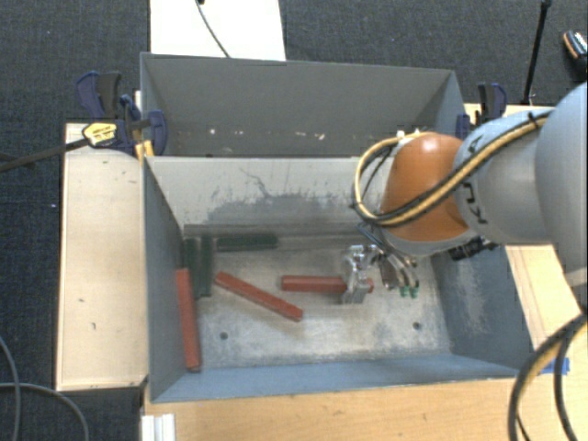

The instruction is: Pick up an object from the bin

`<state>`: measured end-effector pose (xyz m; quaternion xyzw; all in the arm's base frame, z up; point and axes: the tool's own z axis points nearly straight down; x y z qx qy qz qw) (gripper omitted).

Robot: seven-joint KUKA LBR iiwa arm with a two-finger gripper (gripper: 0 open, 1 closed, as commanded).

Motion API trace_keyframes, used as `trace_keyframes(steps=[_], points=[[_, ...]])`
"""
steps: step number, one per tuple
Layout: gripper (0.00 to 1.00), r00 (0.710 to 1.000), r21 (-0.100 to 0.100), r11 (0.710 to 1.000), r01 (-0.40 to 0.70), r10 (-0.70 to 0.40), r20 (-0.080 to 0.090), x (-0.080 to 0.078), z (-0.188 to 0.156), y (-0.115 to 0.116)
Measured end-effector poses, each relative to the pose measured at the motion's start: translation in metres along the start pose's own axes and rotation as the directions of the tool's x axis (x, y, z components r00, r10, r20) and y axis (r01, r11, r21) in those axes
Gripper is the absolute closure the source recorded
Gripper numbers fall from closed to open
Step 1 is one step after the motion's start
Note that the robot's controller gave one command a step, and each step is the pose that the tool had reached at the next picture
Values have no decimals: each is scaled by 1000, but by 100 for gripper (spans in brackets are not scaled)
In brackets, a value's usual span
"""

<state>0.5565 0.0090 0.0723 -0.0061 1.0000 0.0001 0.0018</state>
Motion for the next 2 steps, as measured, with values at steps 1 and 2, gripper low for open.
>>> trace_keyframes(steps=[1, 2], points=[[100, 997, -1, 997, -76, 76, 5, -1, -118, -2], [100, 978, 1, 978, 208, -208, 7, -21, -187, 14]])
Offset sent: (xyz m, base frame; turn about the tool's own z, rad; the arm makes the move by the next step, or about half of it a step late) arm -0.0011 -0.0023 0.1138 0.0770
